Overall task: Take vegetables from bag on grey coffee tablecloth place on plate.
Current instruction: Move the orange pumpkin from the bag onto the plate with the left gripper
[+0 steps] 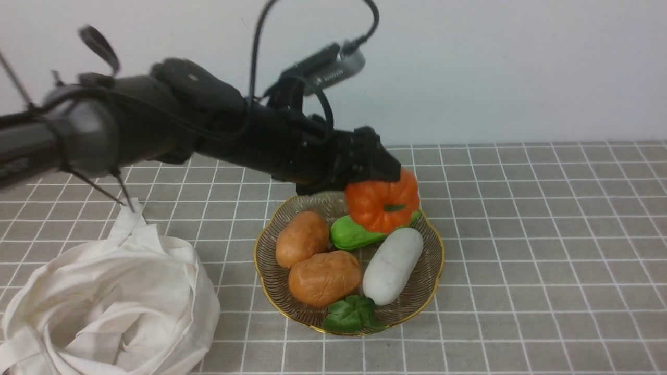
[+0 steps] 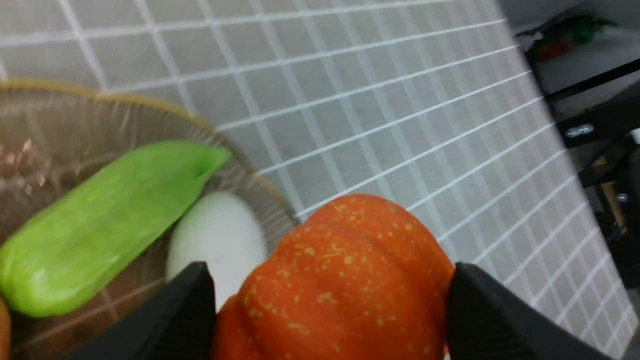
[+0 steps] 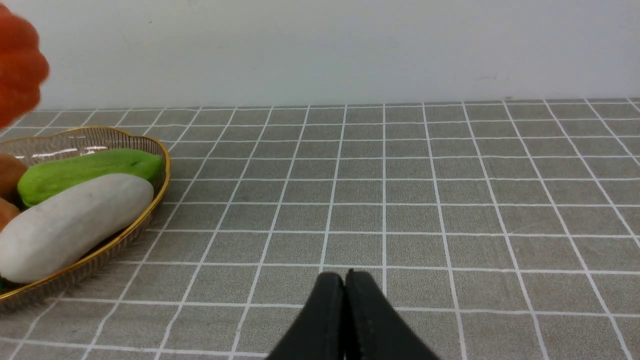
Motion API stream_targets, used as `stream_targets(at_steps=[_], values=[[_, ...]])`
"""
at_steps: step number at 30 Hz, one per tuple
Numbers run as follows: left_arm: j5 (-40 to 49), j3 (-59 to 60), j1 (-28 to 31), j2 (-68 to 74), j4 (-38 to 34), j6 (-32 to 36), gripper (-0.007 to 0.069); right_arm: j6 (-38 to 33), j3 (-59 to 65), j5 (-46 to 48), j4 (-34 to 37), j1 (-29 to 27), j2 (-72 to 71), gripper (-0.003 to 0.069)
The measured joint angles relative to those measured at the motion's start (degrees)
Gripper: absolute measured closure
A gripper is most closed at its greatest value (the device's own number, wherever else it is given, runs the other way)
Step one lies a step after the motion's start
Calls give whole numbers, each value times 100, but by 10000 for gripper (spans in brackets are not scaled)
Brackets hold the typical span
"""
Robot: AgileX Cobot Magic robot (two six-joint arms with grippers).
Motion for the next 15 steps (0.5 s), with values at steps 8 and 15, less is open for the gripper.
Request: stream_targets(at_steps=[8,15], values=[[-6,-22,59,635,-41,-62,94,0,0,0,0,0,0,673],[-12,-118,91,647,286,199,60,0,0,0,0,0,0,673]])
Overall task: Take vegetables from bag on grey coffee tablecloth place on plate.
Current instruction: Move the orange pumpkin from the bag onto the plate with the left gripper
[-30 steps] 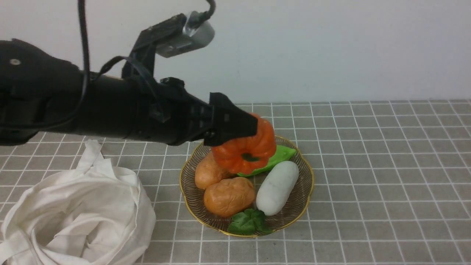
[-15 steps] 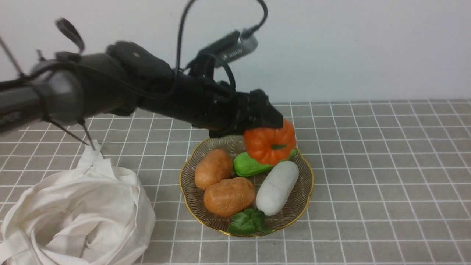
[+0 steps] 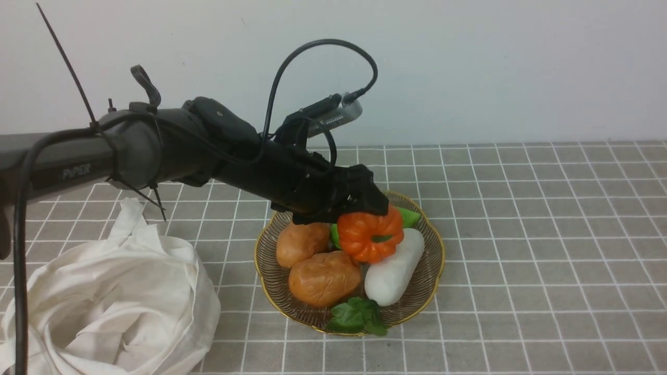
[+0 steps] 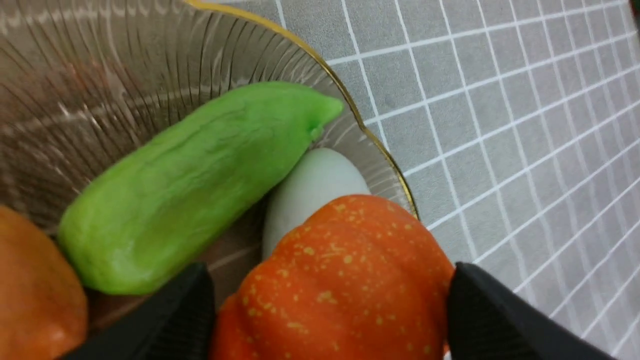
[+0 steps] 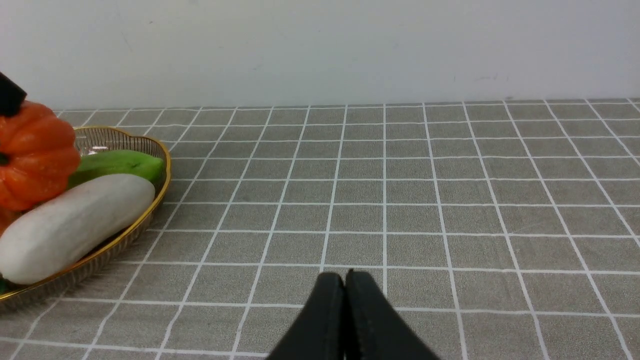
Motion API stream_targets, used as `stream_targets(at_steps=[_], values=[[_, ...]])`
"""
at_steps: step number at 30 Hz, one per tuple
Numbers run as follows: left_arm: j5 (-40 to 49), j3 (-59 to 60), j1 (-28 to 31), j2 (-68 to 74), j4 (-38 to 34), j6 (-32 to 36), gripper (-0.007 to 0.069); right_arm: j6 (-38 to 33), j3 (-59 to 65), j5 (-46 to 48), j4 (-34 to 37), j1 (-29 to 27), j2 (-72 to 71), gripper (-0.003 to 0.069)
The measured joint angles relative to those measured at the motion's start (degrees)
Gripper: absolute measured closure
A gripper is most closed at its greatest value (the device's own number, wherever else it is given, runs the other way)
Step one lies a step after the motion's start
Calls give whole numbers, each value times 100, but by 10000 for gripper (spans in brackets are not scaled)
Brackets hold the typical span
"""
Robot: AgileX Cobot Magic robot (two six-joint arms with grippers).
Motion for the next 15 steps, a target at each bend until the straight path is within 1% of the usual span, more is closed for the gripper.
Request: stream_targets(at_steps=[1,2,3,4,5,6,10,11,13,15], values=[[14,-45,0,0,69,25,35,0,0,0,0,0,0,673],[20,-45,0,0,86,26,35,0,0,0,0,0,0,673],[50,-144,0,-9,250,62,-19,0,0,0,0,0,0,673],[56,-144,0,-9,270,68,-19,0,0,0,0,0,0,673],[104,-204,0,-50,416,83,-46,0,0,0,0,0,0,673],[154,-241,6,-86,528,83,-55,0,0,0,0,0,0,673],[228,-387,13,-364,1067,-27,-60,0,0,0,0,0,0,673],[228,-392,20,-379,1067,-43,-60,0,0,0,0,0,0,673],[346,-409,81,-589,1385,-264,-52,0,0,0,0,0,0,673],[505,-409,178,-765,1673,-474,-24,0,0,0,0,0,0,673]])
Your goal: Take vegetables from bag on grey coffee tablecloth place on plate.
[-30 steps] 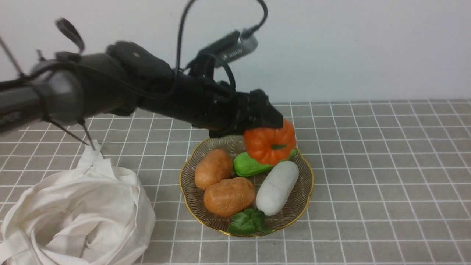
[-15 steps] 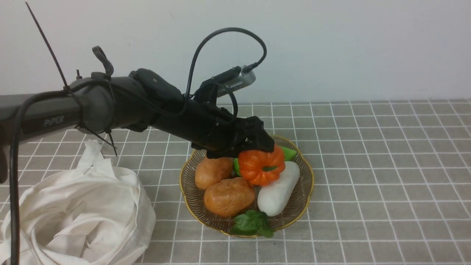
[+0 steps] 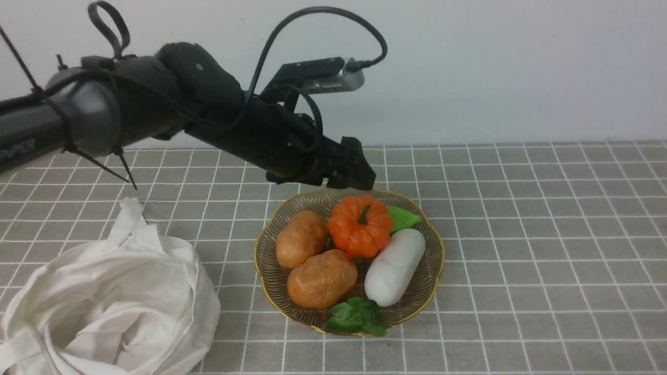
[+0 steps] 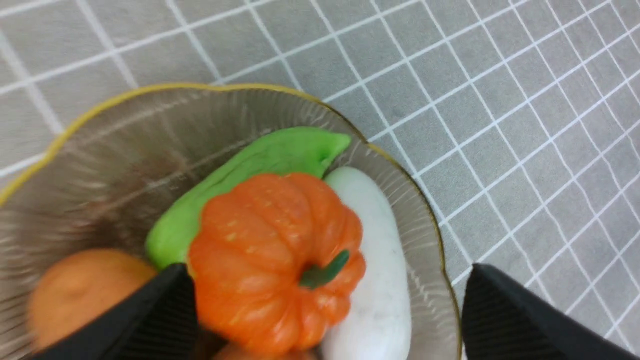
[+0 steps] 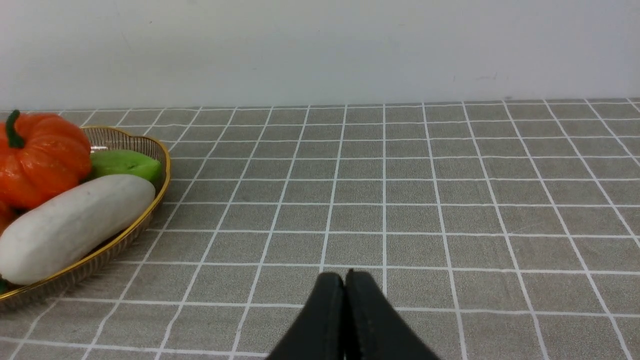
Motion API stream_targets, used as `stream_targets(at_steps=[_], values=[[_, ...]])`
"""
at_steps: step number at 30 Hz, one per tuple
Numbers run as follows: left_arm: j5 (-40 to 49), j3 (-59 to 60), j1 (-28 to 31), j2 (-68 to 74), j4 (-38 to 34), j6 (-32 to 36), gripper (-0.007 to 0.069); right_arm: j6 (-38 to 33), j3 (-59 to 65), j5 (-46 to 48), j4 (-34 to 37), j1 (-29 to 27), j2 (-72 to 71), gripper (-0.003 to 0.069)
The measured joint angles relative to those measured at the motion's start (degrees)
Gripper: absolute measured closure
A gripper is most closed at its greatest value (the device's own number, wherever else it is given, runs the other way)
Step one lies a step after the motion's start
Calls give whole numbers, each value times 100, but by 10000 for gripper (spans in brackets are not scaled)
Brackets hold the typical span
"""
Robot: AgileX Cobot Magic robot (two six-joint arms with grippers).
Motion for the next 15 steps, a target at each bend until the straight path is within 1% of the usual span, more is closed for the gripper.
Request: stream_targets(at_steps=[3,6,9,10,11,12,13,14,15], values=[[385,0,208,-321,392,-253,49,0,0,0,0,0,0,673],[784,0,385,-656,615,-403,148,0,0,0,0,0,0,673],[1216,0,568,-1056,704,-464,298,0,0,0,0,0,0,673],[1386,0,626,-1231,718,-471,371,0,0,0,0,0,0,673],[1414,0,636,-1231,722,-478,371,0,0,0,0,0,0,673],[1623,0,698,-1515,782,-478,494,0,0,0,0,0,0,673],[1644,0,704,-1546,793,-478,507,0,0,0,0,0,0,673],[1801,0,734,-1822,935,-484,578,0,0,0,0,0,0,673],[1857,0,747,-2005,1013,-491,601,0,0,0,0,0,0,673]])
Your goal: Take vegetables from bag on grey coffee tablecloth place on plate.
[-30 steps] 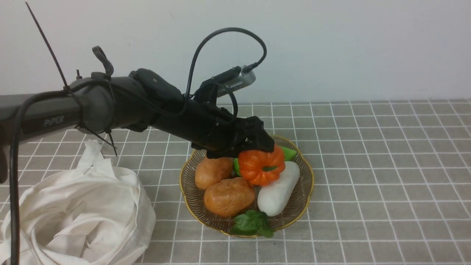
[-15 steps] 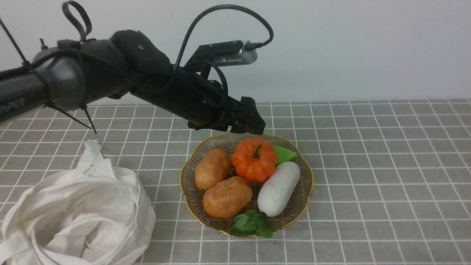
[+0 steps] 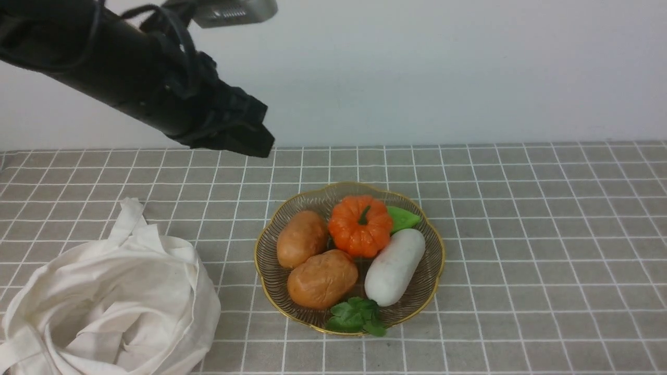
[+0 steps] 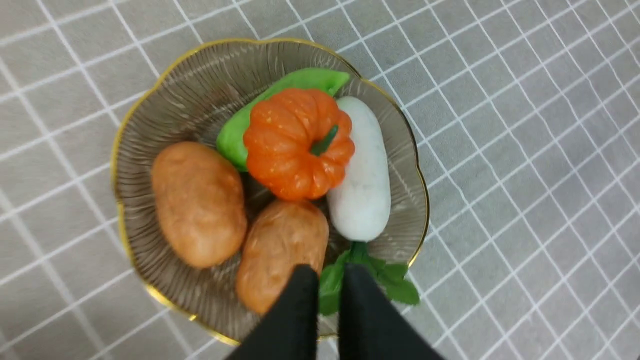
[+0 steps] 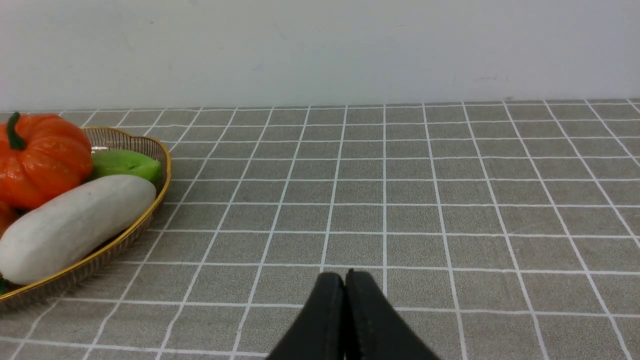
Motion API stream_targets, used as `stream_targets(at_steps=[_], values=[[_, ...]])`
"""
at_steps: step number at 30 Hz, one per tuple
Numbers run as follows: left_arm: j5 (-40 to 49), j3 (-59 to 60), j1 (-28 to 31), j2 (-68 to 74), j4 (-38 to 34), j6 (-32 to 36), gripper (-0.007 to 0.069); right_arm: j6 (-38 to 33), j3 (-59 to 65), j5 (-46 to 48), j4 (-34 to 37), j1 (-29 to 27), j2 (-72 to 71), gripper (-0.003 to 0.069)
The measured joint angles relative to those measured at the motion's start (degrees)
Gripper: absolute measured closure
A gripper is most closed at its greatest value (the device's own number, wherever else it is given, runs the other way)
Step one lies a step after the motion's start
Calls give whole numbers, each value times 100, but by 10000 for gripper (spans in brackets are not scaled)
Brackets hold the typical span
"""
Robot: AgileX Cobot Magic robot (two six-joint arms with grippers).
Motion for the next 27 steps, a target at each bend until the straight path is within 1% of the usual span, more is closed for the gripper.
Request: stream_targets(at_steps=[1,3,9,18,21,24,25,27], values=[[8,0,0,-37,0,-8,604,0,0,0,0,0,0,673],[59,0,6,-517,221,-127,627,0,0,0,0,0,0,673],[110,0,11,-1835,562,-470,629,0,0,0,0,0,0,673],[214,22,13,-3463,655,-825,629,0,0,0,0,0,0,673],[169,239,13,-3956,655,-889,629,0,0,0,0,0,0,673],[-3,761,13,-4603,655,-906,629,0,0,0,0,0,0,673],[-20,761,13,-4603,655,-905,629,0,0,0,0,0,0,673],[-270,1299,13,-5194,618,-905,629,0,0,0,0,0,0,673]])
